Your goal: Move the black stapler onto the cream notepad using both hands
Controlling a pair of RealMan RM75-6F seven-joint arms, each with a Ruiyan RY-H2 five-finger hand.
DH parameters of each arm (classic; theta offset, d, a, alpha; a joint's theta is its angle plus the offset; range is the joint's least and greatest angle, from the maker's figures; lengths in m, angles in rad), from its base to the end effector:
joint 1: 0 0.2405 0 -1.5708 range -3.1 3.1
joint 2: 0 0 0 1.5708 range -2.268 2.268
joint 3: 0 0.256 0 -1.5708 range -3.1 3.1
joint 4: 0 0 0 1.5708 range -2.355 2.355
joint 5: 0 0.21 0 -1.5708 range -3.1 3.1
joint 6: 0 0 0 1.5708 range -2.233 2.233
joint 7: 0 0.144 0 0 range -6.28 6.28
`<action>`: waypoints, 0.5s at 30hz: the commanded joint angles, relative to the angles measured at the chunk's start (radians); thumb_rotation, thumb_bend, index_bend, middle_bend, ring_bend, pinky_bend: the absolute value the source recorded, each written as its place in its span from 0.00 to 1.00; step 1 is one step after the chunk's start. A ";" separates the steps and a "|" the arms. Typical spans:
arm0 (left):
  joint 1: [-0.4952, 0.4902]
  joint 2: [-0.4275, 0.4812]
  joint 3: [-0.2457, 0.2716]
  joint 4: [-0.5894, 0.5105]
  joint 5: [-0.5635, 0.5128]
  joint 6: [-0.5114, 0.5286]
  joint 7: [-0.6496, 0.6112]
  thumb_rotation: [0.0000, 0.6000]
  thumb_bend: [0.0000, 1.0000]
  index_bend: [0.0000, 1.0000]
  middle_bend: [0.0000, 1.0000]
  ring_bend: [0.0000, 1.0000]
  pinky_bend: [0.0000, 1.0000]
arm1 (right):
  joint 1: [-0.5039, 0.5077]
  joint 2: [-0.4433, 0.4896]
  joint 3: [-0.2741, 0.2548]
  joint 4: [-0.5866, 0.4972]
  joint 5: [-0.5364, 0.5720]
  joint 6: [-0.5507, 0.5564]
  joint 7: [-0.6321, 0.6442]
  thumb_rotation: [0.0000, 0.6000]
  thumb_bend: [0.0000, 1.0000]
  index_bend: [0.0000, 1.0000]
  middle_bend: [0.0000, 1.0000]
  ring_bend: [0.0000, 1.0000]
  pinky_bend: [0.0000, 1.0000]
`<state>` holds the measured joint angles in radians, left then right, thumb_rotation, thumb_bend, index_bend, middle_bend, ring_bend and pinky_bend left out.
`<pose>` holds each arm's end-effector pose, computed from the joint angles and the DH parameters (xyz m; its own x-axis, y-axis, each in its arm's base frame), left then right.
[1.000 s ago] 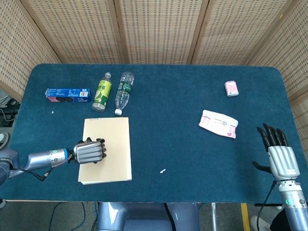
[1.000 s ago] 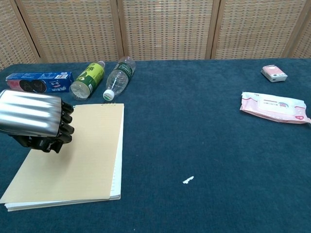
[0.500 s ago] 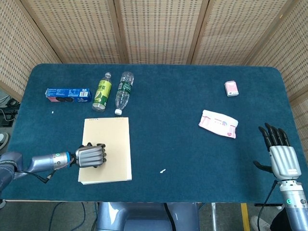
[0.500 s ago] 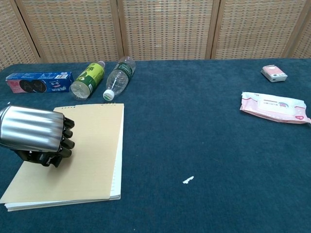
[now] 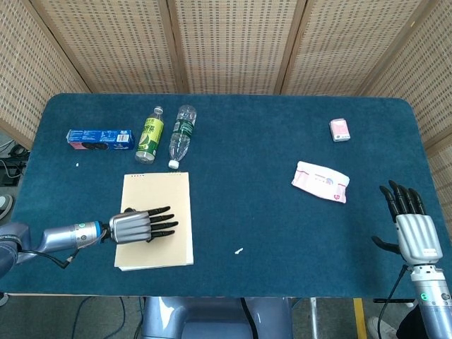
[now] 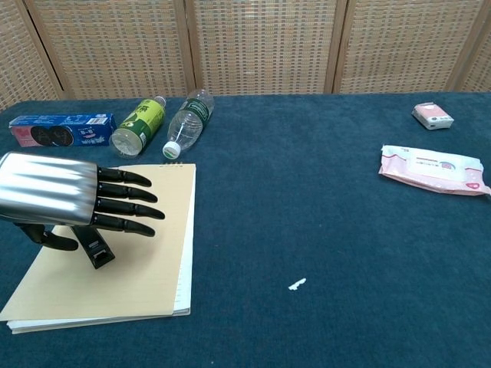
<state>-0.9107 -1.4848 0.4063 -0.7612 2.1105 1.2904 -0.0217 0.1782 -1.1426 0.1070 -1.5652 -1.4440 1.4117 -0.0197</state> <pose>-0.2340 0.3350 0.0222 0.8589 -0.3647 0.3597 -0.2060 -0.8889 -0.4092 -0.3056 -0.2228 0.1580 0.4220 0.0219 0.9063 -0.9056 -0.0358 0.4226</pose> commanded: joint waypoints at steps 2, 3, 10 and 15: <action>0.003 0.026 -0.007 -0.018 0.000 0.034 -0.004 1.00 0.34 0.00 0.00 0.00 0.04 | -0.002 0.002 -0.002 -0.004 -0.005 0.004 0.000 1.00 0.00 0.00 0.00 0.00 0.00; 0.006 0.036 -0.014 -0.026 -0.003 0.054 -0.002 1.00 0.34 0.00 0.00 0.00 0.04 | -0.003 0.003 -0.002 -0.005 -0.007 0.006 0.002 1.00 0.00 0.00 0.00 0.00 0.00; 0.142 0.165 -0.196 -0.229 -0.257 0.256 -0.069 1.00 0.21 0.00 0.00 0.00 0.00 | -0.013 0.015 -0.007 -0.022 -0.029 0.028 0.016 1.00 0.00 0.00 0.00 0.00 0.00; 0.341 0.263 -0.310 -0.607 -0.625 0.253 0.005 1.00 0.00 0.00 0.00 0.00 0.00 | -0.020 0.021 -0.011 -0.029 -0.045 0.042 0.026 1.00 0.00 0.00 0.00 0.00 0.00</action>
<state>-0.7379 -1.3174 0.2117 -1.0864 1.7634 1.5090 -0.0622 0.1595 -1.1222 0.0971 -1.5928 -1.4874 1.4525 0.0060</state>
